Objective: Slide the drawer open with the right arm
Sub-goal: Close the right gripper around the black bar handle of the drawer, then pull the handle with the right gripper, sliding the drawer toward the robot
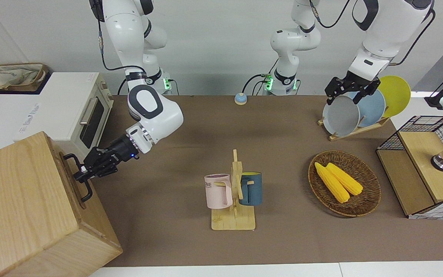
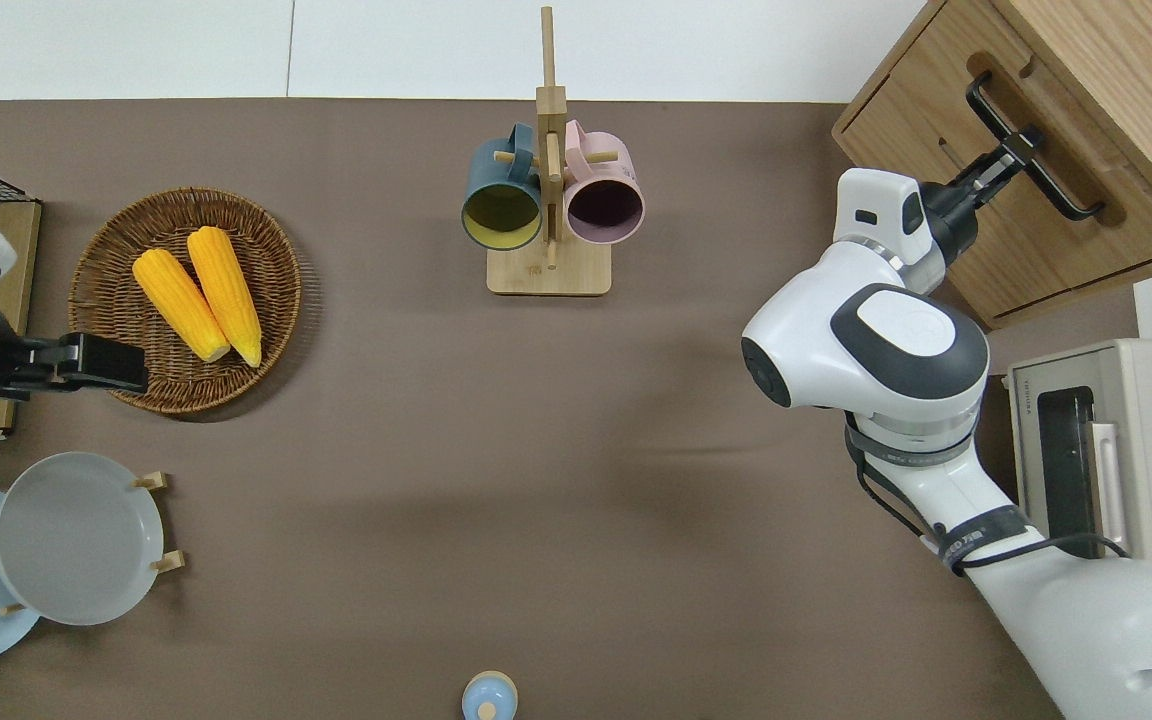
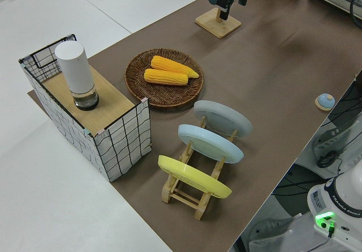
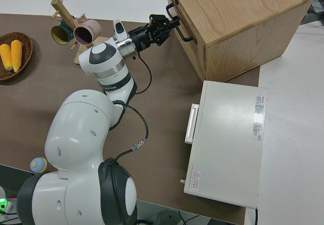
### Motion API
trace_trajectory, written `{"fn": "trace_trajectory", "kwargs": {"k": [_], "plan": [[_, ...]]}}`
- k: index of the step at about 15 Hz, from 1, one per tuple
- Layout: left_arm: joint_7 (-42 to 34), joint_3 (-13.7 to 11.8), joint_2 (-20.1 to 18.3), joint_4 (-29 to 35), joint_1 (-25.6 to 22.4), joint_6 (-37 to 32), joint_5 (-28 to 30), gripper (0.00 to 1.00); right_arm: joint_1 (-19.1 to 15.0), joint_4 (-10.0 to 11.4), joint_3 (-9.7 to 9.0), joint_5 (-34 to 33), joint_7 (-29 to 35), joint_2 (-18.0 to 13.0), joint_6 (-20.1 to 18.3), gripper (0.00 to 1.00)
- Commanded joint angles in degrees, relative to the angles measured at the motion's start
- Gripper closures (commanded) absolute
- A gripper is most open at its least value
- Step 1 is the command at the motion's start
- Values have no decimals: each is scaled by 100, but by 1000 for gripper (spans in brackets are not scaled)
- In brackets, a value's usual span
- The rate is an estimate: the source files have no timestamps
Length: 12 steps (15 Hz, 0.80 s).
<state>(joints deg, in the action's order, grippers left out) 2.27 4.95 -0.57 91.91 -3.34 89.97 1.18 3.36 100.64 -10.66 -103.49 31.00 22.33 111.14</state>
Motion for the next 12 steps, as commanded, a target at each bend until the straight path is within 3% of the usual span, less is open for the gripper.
{"fn": "trace_trajectory", "kwargs": {"k": [1, 12], "plan": [[-42, -29, -57, 28, 26, -67, -65, 5, 68, -18, -59, -119, -297, -27, -39, 944], [-42, -29, -57, 28, 26, -67, -65, 2, 727, -18, -182, 522, -411, -97, -1119, 932]]}}
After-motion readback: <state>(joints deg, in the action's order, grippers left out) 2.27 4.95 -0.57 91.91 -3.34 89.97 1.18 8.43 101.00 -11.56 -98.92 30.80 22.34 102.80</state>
